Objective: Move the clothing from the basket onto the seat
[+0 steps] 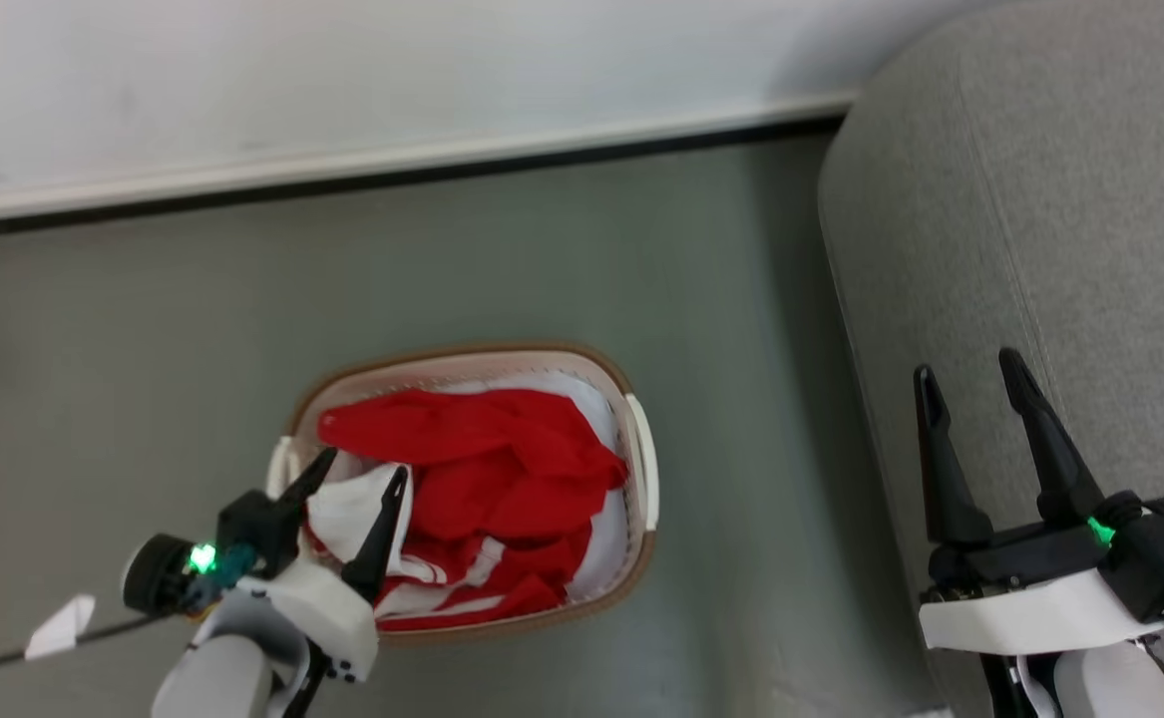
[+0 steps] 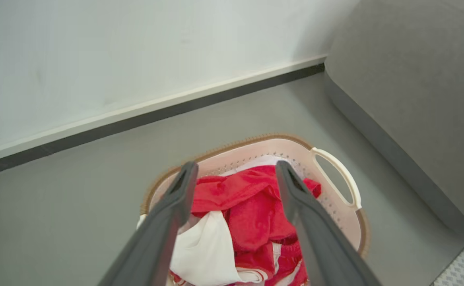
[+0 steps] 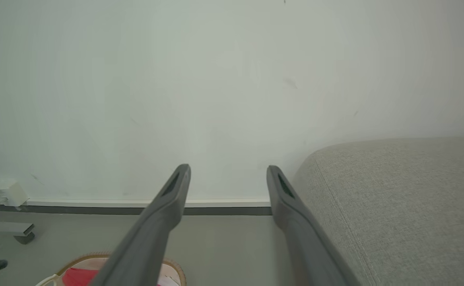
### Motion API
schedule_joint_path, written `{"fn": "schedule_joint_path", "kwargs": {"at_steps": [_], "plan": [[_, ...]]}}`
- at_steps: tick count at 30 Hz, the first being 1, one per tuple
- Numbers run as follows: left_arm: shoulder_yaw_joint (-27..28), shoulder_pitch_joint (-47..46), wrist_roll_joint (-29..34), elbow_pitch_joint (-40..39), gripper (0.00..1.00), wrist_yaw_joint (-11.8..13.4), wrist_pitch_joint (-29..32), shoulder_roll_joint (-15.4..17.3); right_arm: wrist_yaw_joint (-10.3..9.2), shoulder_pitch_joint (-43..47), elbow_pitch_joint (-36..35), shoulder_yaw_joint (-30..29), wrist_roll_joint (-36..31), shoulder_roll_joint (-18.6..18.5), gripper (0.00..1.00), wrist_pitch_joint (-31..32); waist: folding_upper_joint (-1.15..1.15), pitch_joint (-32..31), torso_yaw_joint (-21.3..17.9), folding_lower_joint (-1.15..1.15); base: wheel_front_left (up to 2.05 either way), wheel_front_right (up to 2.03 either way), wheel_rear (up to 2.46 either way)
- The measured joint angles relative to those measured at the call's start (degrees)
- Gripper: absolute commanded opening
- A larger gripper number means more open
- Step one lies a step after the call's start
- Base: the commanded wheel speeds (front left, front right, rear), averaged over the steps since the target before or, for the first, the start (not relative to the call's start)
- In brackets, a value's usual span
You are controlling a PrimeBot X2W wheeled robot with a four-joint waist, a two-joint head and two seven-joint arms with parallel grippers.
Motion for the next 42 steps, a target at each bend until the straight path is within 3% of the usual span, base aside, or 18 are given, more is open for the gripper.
{"fn": "schedule_joint_path", "kwargs": {"at_steps": [6, 13, 18, 33, 34, 36, 42], "plan": [[-2.23, -6.37, 0.59, 9.90, 1.00, 0.07, 6.22, 1.58, 0.00, -2.12, -1.34, 1.29, 1.51, 0.00, 1.00, 0.00, 0.00, 5.66, -3.30, 0.00, 0.00, 0.00, 0.00], [-2.60, -10.05, 0.94, 16.14, 1.00, 1.13, 9.72, 2.34, 0.00, -3.81, -2.67, 1.71, 3.09, 0.00, 1.00, 0.00, 0.00, 10.33, -6.08, 0.00, 0.00, 0.00, 0.00], [-3.19, -11.99, 2.21, 19.63, 1.00, 3.55, 11.39, 3.90, 0.00, -4.35, -3.31, 1.67, 3.61, -0.01, 1.00, 0.00, 0.00, 12.84, -6.97, 0.00, 0.00, 0.00, 0.00], [-5.95, -18.16, 4.71, 24.68, 1.00, 5.57, 13.52, 6.22, 0.00, -8.34, -5.25, 2.36, 5.31, 0.00, 1.00, 0.00, 0.00, 20.45, -7.89, -0.01, 0.00, 0.00, 0.00], [-6.27, -18.42, 4.83, 24.94, 0.92, 5.57, 13.55, 6.32, 0.00, -8.71, -5.28, 2.53, 5.48, 0.01, 1.00, 0.00, 0.00, 21.03, -8.02, -0.01, 0.00, 0.00, 0.00], [-6.58, -19.01, 4.97, 25.48, 0.00, 5.63, 13.50, 6.46, 0.00, -9.08, -5.41, 2.69, 5.64, 0.01, 1.00, 0.00, 0.00, 21.95, -8.36, -0.01, 0.00, 0.00, 0.00], [-6.79, -19.56, 4.13, 26.73, 0.00, 4.93, 11.31, 5.39, 0.00, -8.81, -4.53, 2.03, 6.03, 0.02, 1.00, 0.00, 0.00, 20.89, -8.70, -0.01, 0.00, 0.00, 0.00]]}}
